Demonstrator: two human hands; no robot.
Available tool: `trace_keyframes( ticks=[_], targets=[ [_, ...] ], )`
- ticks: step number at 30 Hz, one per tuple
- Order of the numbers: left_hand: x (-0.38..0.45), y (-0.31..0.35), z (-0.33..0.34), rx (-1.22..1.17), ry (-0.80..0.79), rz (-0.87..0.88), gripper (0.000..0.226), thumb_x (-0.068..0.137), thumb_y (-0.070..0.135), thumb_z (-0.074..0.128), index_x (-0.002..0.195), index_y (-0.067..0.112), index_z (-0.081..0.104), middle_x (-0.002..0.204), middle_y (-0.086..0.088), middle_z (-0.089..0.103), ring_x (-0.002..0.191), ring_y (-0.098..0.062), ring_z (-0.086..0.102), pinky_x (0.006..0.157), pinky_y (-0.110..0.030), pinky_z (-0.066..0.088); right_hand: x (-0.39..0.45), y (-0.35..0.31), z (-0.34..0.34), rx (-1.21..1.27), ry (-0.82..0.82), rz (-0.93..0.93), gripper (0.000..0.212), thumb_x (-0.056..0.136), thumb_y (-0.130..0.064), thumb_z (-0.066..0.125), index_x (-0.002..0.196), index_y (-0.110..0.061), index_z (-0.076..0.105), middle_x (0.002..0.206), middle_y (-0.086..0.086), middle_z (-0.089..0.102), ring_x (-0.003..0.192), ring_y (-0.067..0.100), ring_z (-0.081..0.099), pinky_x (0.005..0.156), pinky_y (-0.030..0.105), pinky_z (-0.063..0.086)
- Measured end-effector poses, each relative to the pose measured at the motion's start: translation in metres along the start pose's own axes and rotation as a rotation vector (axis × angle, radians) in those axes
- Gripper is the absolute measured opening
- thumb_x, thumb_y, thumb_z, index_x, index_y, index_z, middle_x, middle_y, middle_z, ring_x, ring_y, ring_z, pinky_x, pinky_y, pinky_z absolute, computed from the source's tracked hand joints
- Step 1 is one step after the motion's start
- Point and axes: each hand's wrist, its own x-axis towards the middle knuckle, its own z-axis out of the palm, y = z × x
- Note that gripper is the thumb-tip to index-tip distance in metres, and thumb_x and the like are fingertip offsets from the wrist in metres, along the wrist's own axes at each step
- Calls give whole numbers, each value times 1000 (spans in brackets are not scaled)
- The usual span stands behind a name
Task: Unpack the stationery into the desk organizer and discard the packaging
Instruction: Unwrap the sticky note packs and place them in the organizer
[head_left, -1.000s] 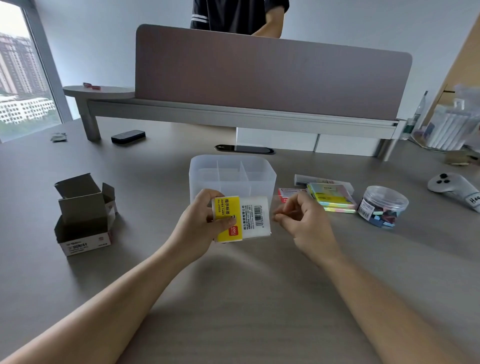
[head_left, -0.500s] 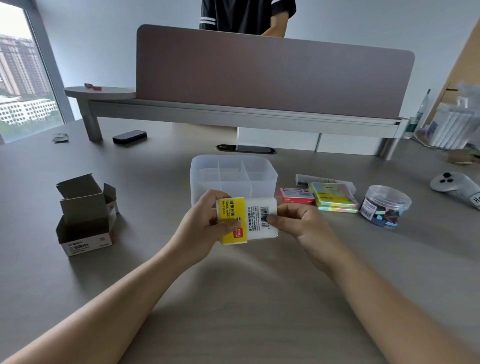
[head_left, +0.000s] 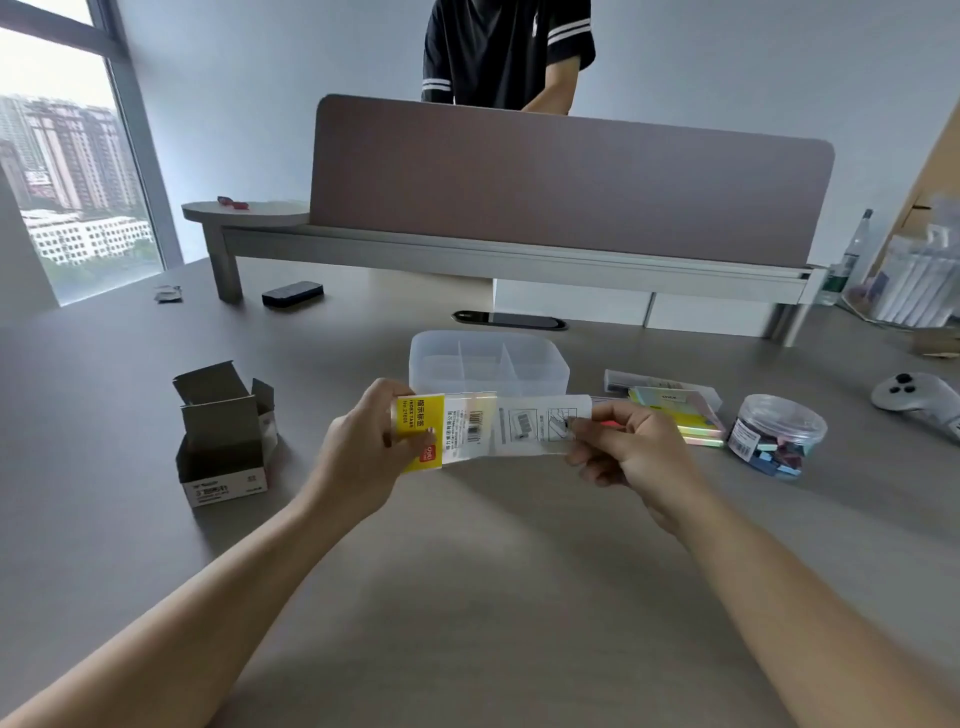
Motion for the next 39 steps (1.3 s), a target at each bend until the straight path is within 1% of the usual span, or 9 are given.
trace_keyframes(
  ticks=[3, 7, 10, 15, 22, 26, 28, 33, 39],
  targets=[
    [-11, -3, -20, 179, 82, 82, 22, 80, 12, 62, 99, 12, 50, 93, -14, 67, 76, -30, 63, 64, -37, 53, -4, -4, 1, 103, -55, 4, 11, 83, -7, 58, 76, -13, 63, 58, -2, 71, 54, 11, 66, 53, 18, 54],
    [-26, -18, -41, 497, 142, 325, 19, 78, 16, 60, 94, 19, 49, 73, -17, 72, 52, -33, 63, 43, -19, 40, -10, -7, 5, 177, -22, -30, 10, 83, -11, 57, 75, -12, 64, 59, -1, 71, 59, 12, 67, 58, 20, 57],
    [-32, -22, -53, 727, 72, 403, 23, 71, 11, 62, 85, 21, 48, 59, -8, 68, 42, -28, 59, 40, -21, 34, -14, -10, 13, 165, 103, -58, 11, 81, -12, 60, 70, -10, 62, 65, 5, 66, 61, 16, 62, 52, 18, 56],
    [-42, -20, -53, 831, -421, 50, 43, 84, 46, 50, 121, 24, 47, 130, 3, 53, 110, -22, 55, 86, -31, 44, -20, -14, 22, 51, 181, -117, 24, 81, 6, 56, 70, -15, 54, 73, 4, 54, 67, 15, 55, 45, 19, 55],
    [-31, -24, -34, 870, -483, -129, 98, 65, 80, 35, 137, 15, 21, 151, -2, 12, 141, -22, 11, 110, -37, 26, -2, -28, 14, -27, 306, -242, 33, 84, 2, 54, 102, -20, 37, 85, 0, 53, 76, 13, 56, 49, 19, 53],
    [-19, -24, -24, 844, -488, -78, 155, 8, 95, -8, 143, 20, -7, 154, 0, -12, 142, -20, -15, 116, -37, -2, 23, -42, 7, -171, 392, -364, 27, 85, -2, 53, 102, -19, 42, 92, 3, 54, 76, 14, 56, 59, 26, 55],
    [-13, -28, -19, 825, -491, -68, 156, 6, 94, -10, 143, 20, -8, 155, 1, -10, 142, -18, -13, 116, -35, -4, 36, -46, 5, -311, 412, -421, 25, 86, -5, 52, 107, -18, 48, 90, 1, 53, 77, 15, 55, 69, 35, 54],
    [-9, -36, -18, 801, -500, -102, 155, 4, 94, -9, 143, 25, -2, 153, 8, 3, 142, -15, 1, 115, -32, 4, 62, -44, 5, -649, 316, -471, 29, 88, -7, 49, 115, -14, 56, 95, -1, 54, 87, 12, 49, 70, 24, 41],
    [-6, -35, -21, 799, -508, -110, 155, 5, 95, -6, 143, 25, -4, 153, 7, 5, 142, -16, 1, 115, -33, 5, 74, -48, 9, -829, 203, -391, 33, 87, -11, 50, 120, -12, 54, 120, 9, 61, 107, 26, 55, 84, 27, 41]
  ],
)
